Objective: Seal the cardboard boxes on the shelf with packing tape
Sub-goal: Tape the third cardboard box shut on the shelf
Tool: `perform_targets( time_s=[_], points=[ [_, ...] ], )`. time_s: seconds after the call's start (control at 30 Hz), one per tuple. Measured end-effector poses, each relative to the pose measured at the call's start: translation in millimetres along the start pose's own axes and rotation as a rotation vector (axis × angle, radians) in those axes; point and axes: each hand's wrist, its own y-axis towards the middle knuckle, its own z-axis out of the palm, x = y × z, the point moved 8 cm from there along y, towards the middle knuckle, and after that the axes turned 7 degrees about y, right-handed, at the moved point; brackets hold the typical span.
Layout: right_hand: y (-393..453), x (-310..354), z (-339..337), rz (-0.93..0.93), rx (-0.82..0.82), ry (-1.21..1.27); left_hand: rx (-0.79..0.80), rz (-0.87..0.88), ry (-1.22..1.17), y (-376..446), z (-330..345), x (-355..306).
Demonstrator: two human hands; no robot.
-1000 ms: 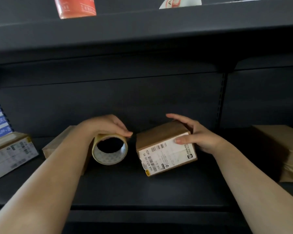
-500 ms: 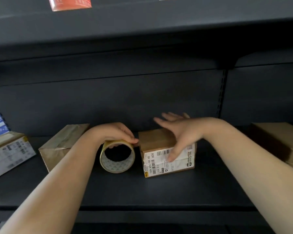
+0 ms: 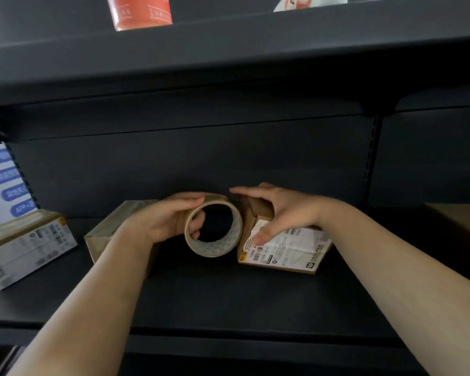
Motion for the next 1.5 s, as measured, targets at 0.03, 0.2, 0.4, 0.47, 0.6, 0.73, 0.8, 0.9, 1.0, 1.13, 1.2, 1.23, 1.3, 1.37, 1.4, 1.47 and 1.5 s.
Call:
perform_targets(
  time_s=[0.03,0.2,0.4,0.47,0.6,0.73,0.8,0.9,1.0,1.13,1.2,1.23,1.3,1.37,1.4,1.47,1.5],
  points=[
    [-1.7,-0.5,-1.3,-0.002,-0.006,0.020,0.006,-0.002,0.013,-0.5,0.1,-4.2],
    [-6.2,-2.6,-2.0,-0.009,-0.029,0.126,-0.030,0.006,0.075,-3.7,-5.0,-22.7],
    [-6.5,0.7,1.7,-0.027,-0.047,0.177,-0.069,-0.025,0.201,-6.5,-7.3,-29.9],
    [-6.3,3.1,2.8,-0.042,-0.041,0.222,-0.092,-0.028,0.239,-8.7,-10.4,-31.9],
    [-7.7,5.8,4.1,-0.095,-0.048,0.346,-0.174,-0.053,0.309,-12.8,-12.5,-41.4],
    [-13.2,-2.2,-2.4,-0.142,-0.094,0.575,-0.437,-0.319,0.547,-20.7,-28.2,-34.3],
    [-14.7,-6.2,-4.1,-0.175,-0.123,0.629,-0.395,-0.302,0.422,-21.7,-23.6,-29.7],
    [-17.5,-12.3,-6.5,-0.230,-0.199,0.738,-0.292,-0.155,0.096,-21.1,-18.7,-28.9],
    [-22.9,-18.8,-9.3,-0.283,-0.248,0.791,-0.231,-0.121,0.029,-19.7,-21.0,-26.8],
    [-32.3,-32.3,-13.0,-0.320,-0.318,0.868,-0.317,-0.278,0.416,-15.1,-24.7,-20.0],
    [-35.5,-37.6,-12.6,-0.320,-0.335,0.884,-0.376,-0.334,0.586,-7.7,-25.0,-17.6],
    [-37.9,-41.4,-12.3,-0.316,-0.343,0.897,-0.388,-0.342,0.623,-2.4,-21.3,-17.5],
    [-44.7,-49.6,-14.3,-0.294,-0.356,0.923,-0.369,-0.333,0.679,11.1,-9.8,-19.5],
    [-53.0,-57.1,-16.4,-0.250,-0.353,0.904,-0.343,-0.310,0.718,24.4,2.0,-22.1],
    [-57.5,-60.2,-18.4,-0.218,-0.350,0.866,-0.329,-0.291,0.736,31.3,8.6,-23.5],
    [-66.2,-62.2,-23.6,-0.140,-0.330,0.759,-0.300,-0.244,0.771,44.7,22.3,-24.2],
    [-69.8,-60.6,-26.4,-0.092,-0.303,0.694,-0.288,-0.232,0.786,51.1,28.7,-23.2]
  ],
)
